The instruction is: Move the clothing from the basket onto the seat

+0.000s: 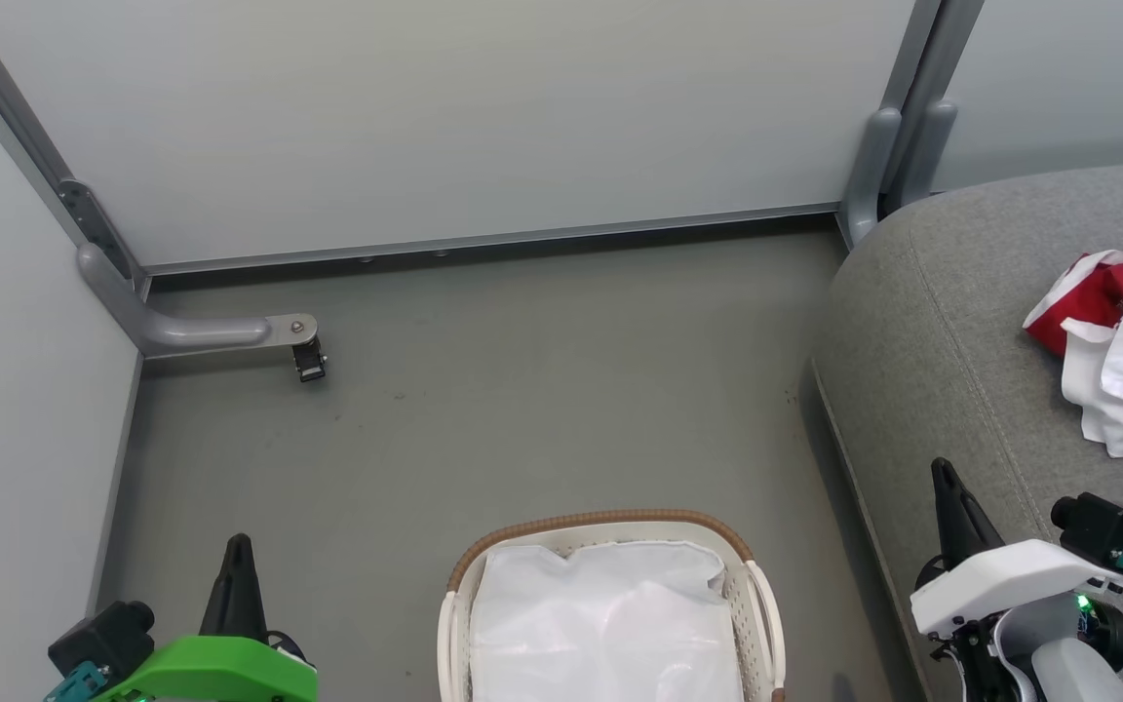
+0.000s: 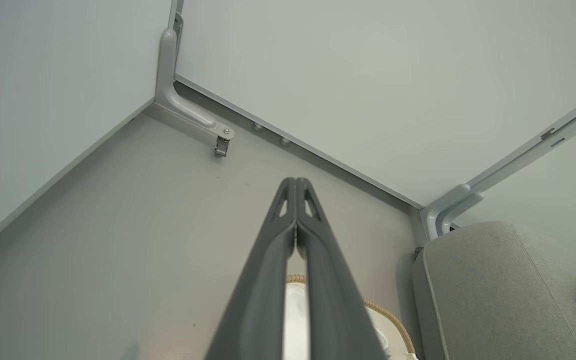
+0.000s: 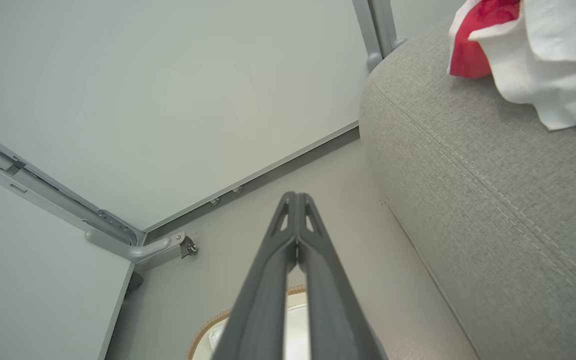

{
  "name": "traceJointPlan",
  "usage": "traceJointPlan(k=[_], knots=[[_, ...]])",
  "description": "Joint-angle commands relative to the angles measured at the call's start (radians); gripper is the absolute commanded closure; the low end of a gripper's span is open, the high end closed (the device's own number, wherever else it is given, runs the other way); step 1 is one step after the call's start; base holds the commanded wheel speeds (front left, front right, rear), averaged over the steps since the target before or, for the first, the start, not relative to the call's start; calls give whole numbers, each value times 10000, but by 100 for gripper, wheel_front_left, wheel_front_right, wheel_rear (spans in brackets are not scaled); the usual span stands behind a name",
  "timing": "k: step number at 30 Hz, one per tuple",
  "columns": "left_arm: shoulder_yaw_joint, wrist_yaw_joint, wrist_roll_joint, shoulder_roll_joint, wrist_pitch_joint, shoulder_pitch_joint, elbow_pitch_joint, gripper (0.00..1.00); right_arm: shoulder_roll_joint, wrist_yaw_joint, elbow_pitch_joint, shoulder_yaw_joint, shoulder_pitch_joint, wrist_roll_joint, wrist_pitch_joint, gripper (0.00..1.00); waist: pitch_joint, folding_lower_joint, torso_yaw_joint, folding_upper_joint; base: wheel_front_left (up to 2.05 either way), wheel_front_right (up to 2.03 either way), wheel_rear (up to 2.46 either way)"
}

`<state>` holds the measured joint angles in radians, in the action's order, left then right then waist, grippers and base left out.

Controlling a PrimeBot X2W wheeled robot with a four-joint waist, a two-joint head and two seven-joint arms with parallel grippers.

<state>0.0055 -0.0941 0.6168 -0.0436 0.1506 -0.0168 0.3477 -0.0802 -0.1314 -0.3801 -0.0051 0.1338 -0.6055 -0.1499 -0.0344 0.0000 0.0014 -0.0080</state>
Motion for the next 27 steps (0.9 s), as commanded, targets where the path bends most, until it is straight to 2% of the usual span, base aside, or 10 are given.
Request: traceJointPlan(k=[1, 27], knots=[[95, -50, 384, -41, -79, -333, -200, 100, -56, 3, 211, -84, 70, -419, 78, 100, 5, 0, 0, 16, 0, 0, 0], [470, -177, 3867, -61, -1019, -607, -502, 100, 73, 6, 631, -459, -41, -3937, 1014, 100, 93, 0, -4, 33, 0, 0, 0]])
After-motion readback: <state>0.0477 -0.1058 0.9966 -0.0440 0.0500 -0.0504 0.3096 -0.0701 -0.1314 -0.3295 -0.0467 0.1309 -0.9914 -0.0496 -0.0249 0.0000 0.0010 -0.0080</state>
